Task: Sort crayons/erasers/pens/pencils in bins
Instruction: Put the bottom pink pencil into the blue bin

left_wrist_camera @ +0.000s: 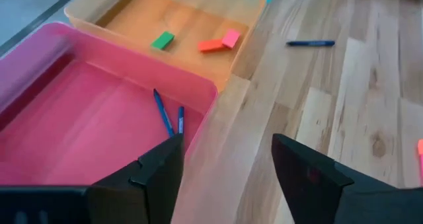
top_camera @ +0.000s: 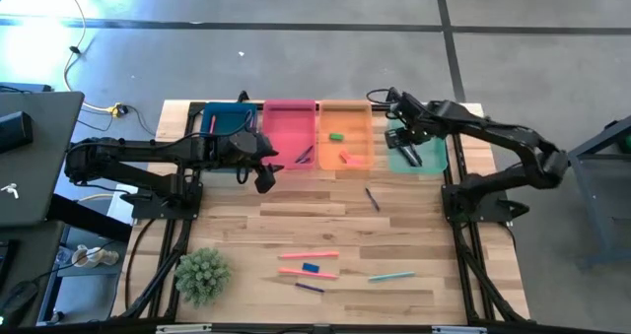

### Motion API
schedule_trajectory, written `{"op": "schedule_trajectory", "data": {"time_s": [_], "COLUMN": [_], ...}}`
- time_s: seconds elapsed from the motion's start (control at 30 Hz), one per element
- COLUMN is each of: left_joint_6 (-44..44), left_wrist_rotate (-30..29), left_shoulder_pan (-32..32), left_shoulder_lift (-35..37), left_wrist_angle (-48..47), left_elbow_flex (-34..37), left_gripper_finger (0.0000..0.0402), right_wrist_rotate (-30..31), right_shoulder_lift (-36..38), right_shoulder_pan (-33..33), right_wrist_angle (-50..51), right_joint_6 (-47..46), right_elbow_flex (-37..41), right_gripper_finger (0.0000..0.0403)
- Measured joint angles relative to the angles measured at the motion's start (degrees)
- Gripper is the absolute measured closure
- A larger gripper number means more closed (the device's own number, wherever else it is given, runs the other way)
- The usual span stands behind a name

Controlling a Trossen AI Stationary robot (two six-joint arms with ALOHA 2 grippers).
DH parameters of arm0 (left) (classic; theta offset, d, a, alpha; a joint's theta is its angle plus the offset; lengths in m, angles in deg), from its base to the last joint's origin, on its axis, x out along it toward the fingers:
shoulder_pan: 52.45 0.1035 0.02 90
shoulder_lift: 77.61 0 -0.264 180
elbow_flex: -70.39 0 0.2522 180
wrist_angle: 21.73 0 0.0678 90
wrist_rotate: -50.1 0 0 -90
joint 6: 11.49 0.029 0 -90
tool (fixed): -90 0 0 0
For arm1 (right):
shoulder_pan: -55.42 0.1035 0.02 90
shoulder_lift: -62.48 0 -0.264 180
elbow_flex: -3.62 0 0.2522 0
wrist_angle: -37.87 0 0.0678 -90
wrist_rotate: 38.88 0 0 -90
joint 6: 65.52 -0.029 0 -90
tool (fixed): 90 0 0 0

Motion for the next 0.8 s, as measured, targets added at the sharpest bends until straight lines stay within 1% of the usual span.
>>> {"op": "schedule_trajectory", "data": {"time_s": [0.07,0.2,0.3,0.4,0.47,0.6,0.8], "left_joint_6": [1.4,6.8,8.6,9.0,9.9,11.6,5.6], "left_wrist_rotate": [0.0,0.0,0.6,2.3,3.0,3.5,3.0], "left_shoulder_pan": [-0.1,-0.4,-0.4,-0.6,-1.1,-4.0,-9.3], "left_shoulder_lift": [0.0,0.0,0.0,0.0,0.0,0.0,0.0], "left_wrist_angle": [-0.2,-0.2,-1.7,-4.3,-6.6,-11.8,-12.5], "left_elbow_flex": [0.0,-0.4,-2.9,-6.4,-9.4,-14.4,-17.5], "left_gripper_finger": [0.0180,0.0182,0.0186,0.0188,0.0188,0.0188,0.0188], "right_wrist_rotate": [0.9,3.7,6.4,9.7,11.5,12.4,11.7], "right_shoulder_lift": [2.5,6.1,7.1,7.1,6.8,6.8,6.8], "right_shoulder_pan": [3.0,9.2,13.3,16.5,17.8,18.4,18.4], "right_wrist_angle": [-0.5,-1.2,-1.3,-1.1,-0.8,-0.6,-0.3], "right_joint_6": [-3.4,-9.5,-13.6,-15.1,-15.1,-15.1,-12.4], "right_elbow_flex": [0.0,0.0,0.0,0.0,0.0,0.0,0.0], "right_gripper_finger": [0.0259,0.0258,0.0258,0.0258,0.0258,0.0258,0.0258]}}
